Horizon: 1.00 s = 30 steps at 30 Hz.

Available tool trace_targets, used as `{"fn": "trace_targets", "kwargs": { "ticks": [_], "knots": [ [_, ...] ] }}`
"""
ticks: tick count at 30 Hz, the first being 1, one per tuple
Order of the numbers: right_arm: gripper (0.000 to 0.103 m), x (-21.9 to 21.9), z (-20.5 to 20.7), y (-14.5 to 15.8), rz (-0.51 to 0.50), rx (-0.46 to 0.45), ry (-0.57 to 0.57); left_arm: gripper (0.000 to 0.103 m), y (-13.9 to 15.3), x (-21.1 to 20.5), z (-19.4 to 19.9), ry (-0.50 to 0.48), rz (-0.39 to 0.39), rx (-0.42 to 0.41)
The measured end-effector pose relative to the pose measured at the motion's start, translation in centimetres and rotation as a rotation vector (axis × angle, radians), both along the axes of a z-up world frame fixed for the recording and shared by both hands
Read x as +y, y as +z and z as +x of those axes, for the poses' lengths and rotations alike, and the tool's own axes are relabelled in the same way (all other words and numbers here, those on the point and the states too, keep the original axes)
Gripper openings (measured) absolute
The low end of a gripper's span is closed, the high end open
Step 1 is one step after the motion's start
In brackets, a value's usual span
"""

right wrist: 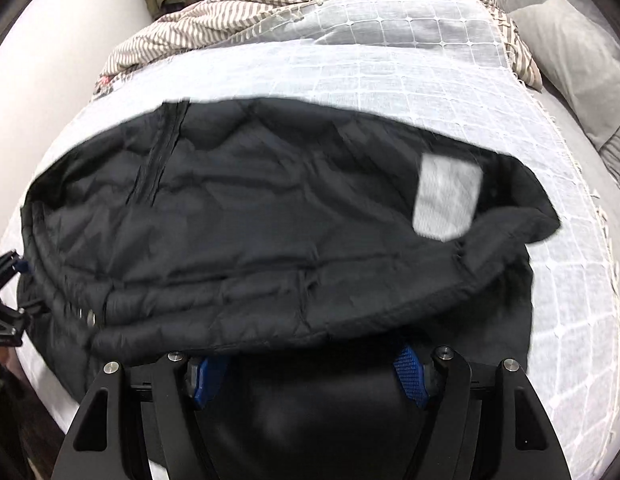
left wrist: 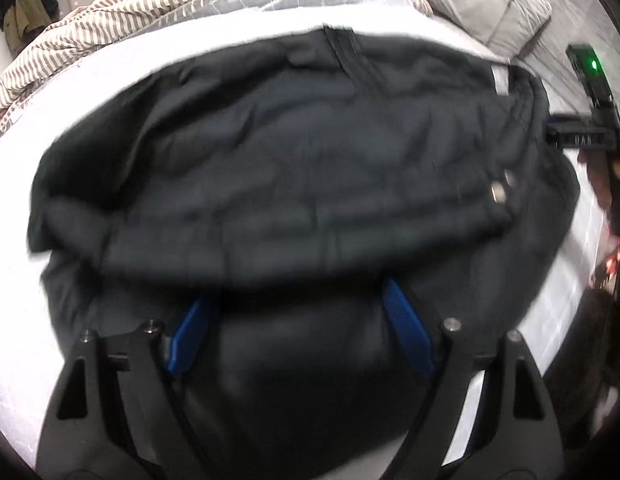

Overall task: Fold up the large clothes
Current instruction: 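Lay the folded jacket down and open both tools, then regrasp with the left tool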

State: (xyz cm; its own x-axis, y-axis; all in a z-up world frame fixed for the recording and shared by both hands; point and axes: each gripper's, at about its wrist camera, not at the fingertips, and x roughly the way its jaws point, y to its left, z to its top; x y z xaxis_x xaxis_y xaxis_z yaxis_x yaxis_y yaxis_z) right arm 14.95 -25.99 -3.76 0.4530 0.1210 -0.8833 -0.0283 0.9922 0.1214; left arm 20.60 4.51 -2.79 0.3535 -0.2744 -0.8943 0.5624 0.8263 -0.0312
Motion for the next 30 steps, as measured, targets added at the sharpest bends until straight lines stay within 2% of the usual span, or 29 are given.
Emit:
{"fn": "trace_targets", "kwargs": {
  "ticks": [6,10,14,16,18,21,24,28,30],
  "knots": [
    [0.072,-2.8,2.8,-0.1,0.106,-0.050,-0.083,0.083,0.7,0.0,4.9,0.134,-0.045,-0.046],
    [0.072,-5.0,4.4,-0.5,0.219,-0.098,-0.178,0.083,0.9,1.9,7.9,0.262,-0.132,-0.042],
    [0.072,-8.8,3.8,-1.3,0.289,-0.161,-0.309,0.083,1.5,5.5,9.9,0.435,-0.189,-0.077],
    [0.072,-11.0,2.7,-0.7,0.284,-0.195,-0.386,0.083,2.2,7.4,10.2,0.518,-0.201,-0.092],
    [0.072,-12.6,1.6,0.5,0.278,-0.235,-0.423,0.083,3.2,9.3,9.5,0.569,-0.248,-0.098],
    [0.072,-15.5,-1.5,2.0,0.277,-0.286,-0.489,0.083,4.3,11.6,7.9,0.587,-0.285,-0.120],
    [0.072,-16.8,-3.5,2.5,0.282,-0.299,-0.491,0.083,4.2,12.5,6.3,0.571,-0.240,-0.146],
    [0.072,-15.8,-3.0,1.0,0.281,-0.208,-0.421,0.083,2.4,14.9,5.4,0.590,-0.175,-0.110],
    [0.071,-15.6,-2.8,-0.4,0.281,-0.138,-0.412,0.083,1.3,15.5,5.5,0.603,-0.183,-0.064]
  ]
}}
